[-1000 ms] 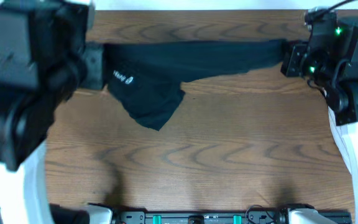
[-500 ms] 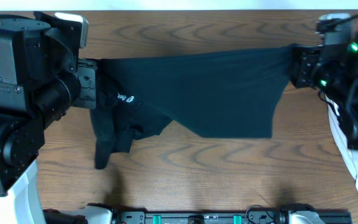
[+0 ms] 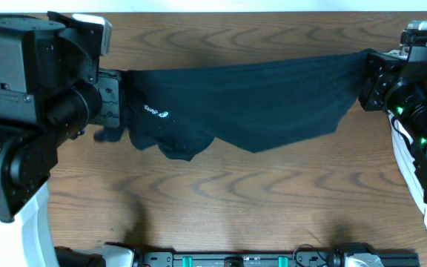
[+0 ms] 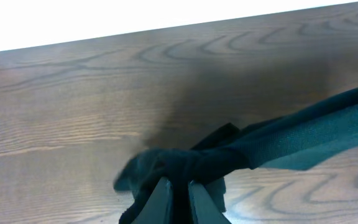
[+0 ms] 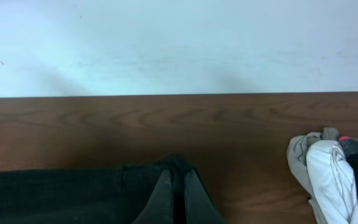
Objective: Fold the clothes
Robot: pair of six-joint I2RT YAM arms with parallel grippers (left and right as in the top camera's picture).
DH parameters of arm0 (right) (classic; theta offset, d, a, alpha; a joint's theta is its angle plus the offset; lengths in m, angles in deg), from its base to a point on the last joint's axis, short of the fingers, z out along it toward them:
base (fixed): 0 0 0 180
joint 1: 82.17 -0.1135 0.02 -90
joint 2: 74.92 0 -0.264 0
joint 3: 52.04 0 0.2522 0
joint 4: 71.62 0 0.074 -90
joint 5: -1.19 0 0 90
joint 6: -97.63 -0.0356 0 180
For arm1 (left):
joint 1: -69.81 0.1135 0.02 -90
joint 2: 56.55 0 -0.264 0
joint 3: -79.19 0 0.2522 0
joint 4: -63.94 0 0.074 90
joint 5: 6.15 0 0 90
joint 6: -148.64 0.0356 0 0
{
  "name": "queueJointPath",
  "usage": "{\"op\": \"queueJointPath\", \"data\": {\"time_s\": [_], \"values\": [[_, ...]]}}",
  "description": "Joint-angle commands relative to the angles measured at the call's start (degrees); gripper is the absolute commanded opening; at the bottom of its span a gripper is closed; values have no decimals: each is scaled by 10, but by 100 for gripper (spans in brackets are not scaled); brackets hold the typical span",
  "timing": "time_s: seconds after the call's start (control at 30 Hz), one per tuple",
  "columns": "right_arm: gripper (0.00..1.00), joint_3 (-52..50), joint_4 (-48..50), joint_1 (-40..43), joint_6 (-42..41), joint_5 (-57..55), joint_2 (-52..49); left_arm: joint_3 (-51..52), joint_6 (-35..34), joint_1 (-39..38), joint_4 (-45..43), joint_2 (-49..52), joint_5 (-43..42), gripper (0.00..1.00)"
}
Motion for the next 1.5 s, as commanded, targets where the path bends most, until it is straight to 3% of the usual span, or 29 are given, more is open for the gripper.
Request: {"op": "queueJointPath", "data": {"time_s": [0.0,0.3,0.47,0.63,0.77,0.9,1.03,1.27,1.37,1.47], "values": [[1,8,3,8,-12,-21,1,6,-9,-1,30,11,0,6],[1,8,-12,8,-12,-33,-6,6,-6,1,-12,89,-3,6],[1,8,-15,8,-12,-26,-45,6,26,13,-118,133,1,6],[1,8,80,11,-9,-26,-102,0,69,26,-287,139,4,6],[1,8,190,12,-4,-12,-124,-48,104,25,-323,139,2,6],[1,8,227,13,7,-12,-122,-100,118,25,-292,133,3,6],[1,8,188,13,29,-14,-124,-106,120,20,-201,121,3,6],[1,8,-4,12,70,-13,-124,-89,75,-7,16,135,2,6],[3,8,-95,12,93,-11,-124,-64,33,-14,45,137,2,6],[22,8,-170,12,111,-11,-124,-40,18,-15,45,135,2,7]]}}
